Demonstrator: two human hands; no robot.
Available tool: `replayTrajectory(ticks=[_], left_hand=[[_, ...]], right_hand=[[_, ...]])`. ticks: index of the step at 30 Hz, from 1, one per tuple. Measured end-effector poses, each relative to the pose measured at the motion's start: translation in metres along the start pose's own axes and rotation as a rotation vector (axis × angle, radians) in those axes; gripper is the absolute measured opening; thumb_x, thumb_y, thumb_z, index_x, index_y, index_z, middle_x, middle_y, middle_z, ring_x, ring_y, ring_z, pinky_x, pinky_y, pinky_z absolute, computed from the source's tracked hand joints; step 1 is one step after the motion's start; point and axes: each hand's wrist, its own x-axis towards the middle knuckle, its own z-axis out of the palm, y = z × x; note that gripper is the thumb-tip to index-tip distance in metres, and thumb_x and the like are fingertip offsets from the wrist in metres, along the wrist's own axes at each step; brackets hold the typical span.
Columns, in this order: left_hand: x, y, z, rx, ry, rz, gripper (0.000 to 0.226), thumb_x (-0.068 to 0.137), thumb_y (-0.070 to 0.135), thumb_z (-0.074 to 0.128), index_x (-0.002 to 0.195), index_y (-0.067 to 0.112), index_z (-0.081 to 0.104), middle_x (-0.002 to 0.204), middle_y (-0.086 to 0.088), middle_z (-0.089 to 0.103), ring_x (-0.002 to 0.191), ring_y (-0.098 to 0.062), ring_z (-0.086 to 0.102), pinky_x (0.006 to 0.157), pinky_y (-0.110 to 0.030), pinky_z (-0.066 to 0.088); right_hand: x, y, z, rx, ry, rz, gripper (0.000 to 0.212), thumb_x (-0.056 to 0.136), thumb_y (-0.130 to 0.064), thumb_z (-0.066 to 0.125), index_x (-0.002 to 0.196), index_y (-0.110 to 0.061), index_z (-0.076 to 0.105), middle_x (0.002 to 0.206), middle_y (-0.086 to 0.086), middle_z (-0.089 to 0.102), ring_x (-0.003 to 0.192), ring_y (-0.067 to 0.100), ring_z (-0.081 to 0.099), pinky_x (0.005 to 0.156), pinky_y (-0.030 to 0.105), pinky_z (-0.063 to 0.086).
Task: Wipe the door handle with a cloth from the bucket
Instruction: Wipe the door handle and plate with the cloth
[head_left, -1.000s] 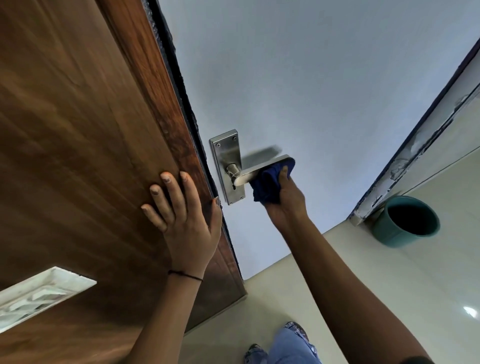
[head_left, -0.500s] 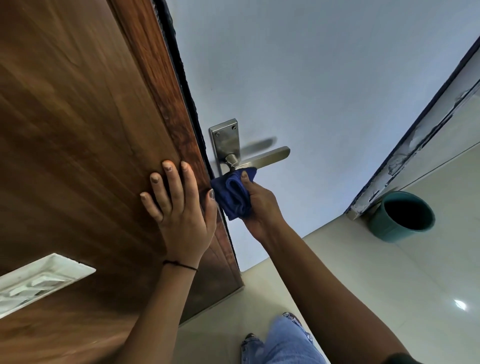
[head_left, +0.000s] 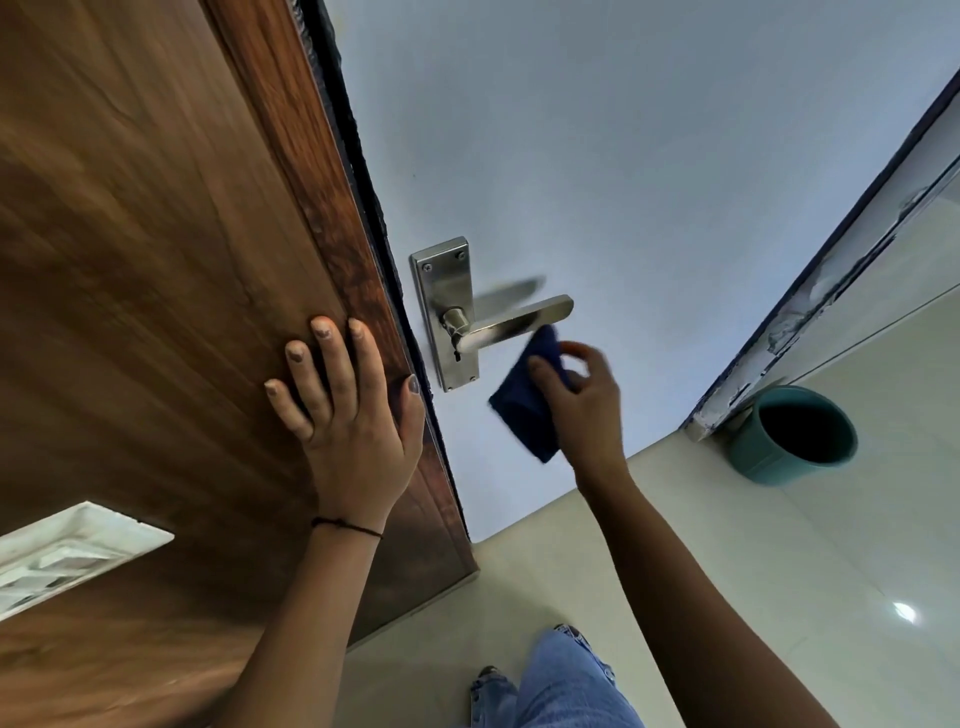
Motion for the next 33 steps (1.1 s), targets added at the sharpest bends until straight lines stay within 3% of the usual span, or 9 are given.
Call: replayTrajectory(ticks=[4,7,11,13,16,21,25,30,33], left_hand=[[0.0,0.0,-0.001,0.021,-0.017,0.009,0.081,0.095,0.042,0.04,0.151,0.013,-0.01,0.156,-0.005,-0.03,0.143,-0.022,-0.029,0.115,-0.043,-0.016],[0.001,0.001,-0.001,0.024,-0.006,0.015,0.08,0.095,0.041,0.039,0.151,0.012,-0.01,0.156,-0.005,-0.029,0.143,-0.022,-0.028,0.115,-0.043,-0.016],[0.001,0.001,-0.001,0.031,0.005,0.022,0.077,0.097,0.042,0.036,0.152,0.012,-0.009,0.156,-0.005,-0.028,0.143,-0.022,-0.028,0.115,-0.042,-0.017],[0.001,0.0,-0.001,0.041,0.008,0.023,0.076,0.097,0.043,0.034,0.152,0.012,-0.009,0.156,-0.005,-0.028,0.143,-0.022,-0.027,0.115,-0.042,-0.017],[0.001,0.001,0.0,0.041,0.01,0.023,0.079,0.095,0.042,0.038,0.152,0.012,-0.009,0.156,-0.005,-0.028,0.144,-0.022,-0.027,0.115,-0.043,-0.017],[0.0,0.002,0.002,0.044,0.011,0.017,0.084,0.093,0.042,0.042,0.152,0.012,-0.009,0.156,-0.006,-0.028,0.143,-0.023,-0.027,0.115,-0.044,-0.017],[0.001,0.003,0.003,0.049,0.021,0.015,0.082,0.093,0.042,0.039,0.152,0.011,-0.009,0.157,-0.006,-0.028,0.144,-0.023,-0.027,0.115,-0.044,-0.017],[0.001,0.003,0.004,0.044,0.041,0.021,0.076,0.096,0.041,0.034,0.152,0.01,-0.008,0.157,-0.006,-0.027,0.144,-0.023,-0.026,0.116,-0.044,-0.016],[0.001,0.003,0.005,0.047,0.044,0.018,0.077,0.096,0.042,0.034,0.152,0.01,-0.008,0.157,-0.006,-0.027,0.144,-0.023,-0.026,0.116,-0.044,-0.016]], right_hand=[[0.016,0.003,0.001,0.044,0.318,-0.134,0.034,0.092,-0.028,0.06,0.124,-0.027,0.051,0.114,-0.005,0.061,0.09,0.012,0.062,0.07,0.013,0.05],[0.011,0.0,0.025,0.078,0.284,-0.191,0.035,0.091,-0.022,0.063,0.125,-0.022,0.056,0.114,-0.007,0.061,0.089,-0.004,0.058,0.075,0.004,0.044],[-0.02,0.012,0.057,-0.03,0.114,-0.367,0.033,0.091,-0.018,0.063,0.124,-0.02,0.061,0.111,-0.002,0.061,0.097,0.003,0.056,0.086,0.014,0.046],[-0.027,0.016,0.064,-0.081,0.042,-0.431,0.034,0.091,-0.017,0.063,0.125,-0.019,0.062,0.11,0.0,0.06,0.096,-0.004,0.053,0.085,0.008,0.043],[-0.009,0.013,0.054,-0.064,0.148,-0.4,0.034,0.089,-0.015,0.064,0.123,-0.019,0.065,0.099,-0.004,0.056,0.089,-0.013,0.052,0.08,0.0,0.038],[0.036,0.004,0.019,0.078,0.426,-0.197,0.033,0.091,-0.017,0.061,0.124,-0.022,0.064,0.094,-0.015,0.052,0.084,-0.017,0.054,0.085,0.005,0.042],[0.017,0.005,0.041,0.055,0.361,-0.247,0.033,0.09,-0.015,0.062,0.124,-0.017,0.064,0.094,-0.007,0.05,0.083,-0.016,0.053,0.076,-0.002,0.037],[-0.014,0.01,0.062,-0.028,0.142,-0.357,0.033,0.09,-0.016,0.064,0.122,-0.022,0.065,0.095,-0.01,0.052,0.089,-0.008,0.054,0.081,0.007,0.044],[0.011,0.007,0.041,-0.024,0.264,-0.32,0.031,0.087,-0.016,0.067,0.118,-0.02,0.068,0.091,-0.01,0.053,0.083,-0.012,0.055,0.075,0.005,0.04]])
